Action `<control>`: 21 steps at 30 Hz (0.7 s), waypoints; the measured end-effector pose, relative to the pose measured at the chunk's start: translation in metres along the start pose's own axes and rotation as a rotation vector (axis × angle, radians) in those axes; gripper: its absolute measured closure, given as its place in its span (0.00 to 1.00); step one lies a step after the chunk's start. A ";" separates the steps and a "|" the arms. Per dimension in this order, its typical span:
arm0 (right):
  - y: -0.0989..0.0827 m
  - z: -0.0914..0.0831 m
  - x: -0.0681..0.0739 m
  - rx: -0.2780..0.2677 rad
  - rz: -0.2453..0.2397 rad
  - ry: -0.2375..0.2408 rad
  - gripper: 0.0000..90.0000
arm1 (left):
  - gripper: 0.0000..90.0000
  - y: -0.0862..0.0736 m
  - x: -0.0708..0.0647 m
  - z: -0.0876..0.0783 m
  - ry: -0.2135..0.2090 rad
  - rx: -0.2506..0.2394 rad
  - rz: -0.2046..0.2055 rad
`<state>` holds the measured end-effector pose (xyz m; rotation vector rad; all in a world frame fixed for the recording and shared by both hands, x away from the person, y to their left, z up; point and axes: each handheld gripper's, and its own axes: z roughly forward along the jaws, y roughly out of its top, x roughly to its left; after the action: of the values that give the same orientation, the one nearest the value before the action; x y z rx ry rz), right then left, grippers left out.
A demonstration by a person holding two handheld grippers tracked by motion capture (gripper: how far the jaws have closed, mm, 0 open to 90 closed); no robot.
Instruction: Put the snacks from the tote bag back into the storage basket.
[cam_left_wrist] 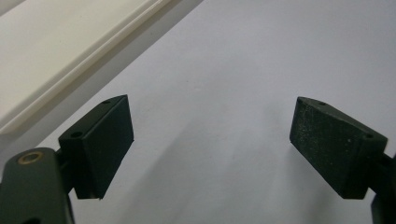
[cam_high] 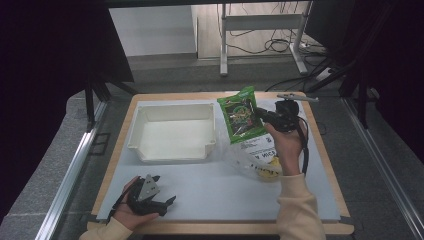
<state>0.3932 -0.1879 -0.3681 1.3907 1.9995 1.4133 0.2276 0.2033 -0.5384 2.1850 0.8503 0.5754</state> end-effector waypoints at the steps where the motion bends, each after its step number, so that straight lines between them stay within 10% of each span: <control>1: 0.000 0.002 0.001 0.002 -0.001 0.003 1.00 | 0.15 0.000 0.000 0.000 0.000 -0.002 -0.001; 21: 0.015 0.022 0.036 -0.004 -0.038 0.062 1.00 | 0.15 0.001 0.000 -0.001 0.001 -0.003 0.010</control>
<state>0.3992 -0.1457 -0.3565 1.3147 2.0490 1.4599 0.2271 0.2038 -0.5370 2.1876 0.8384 0.5821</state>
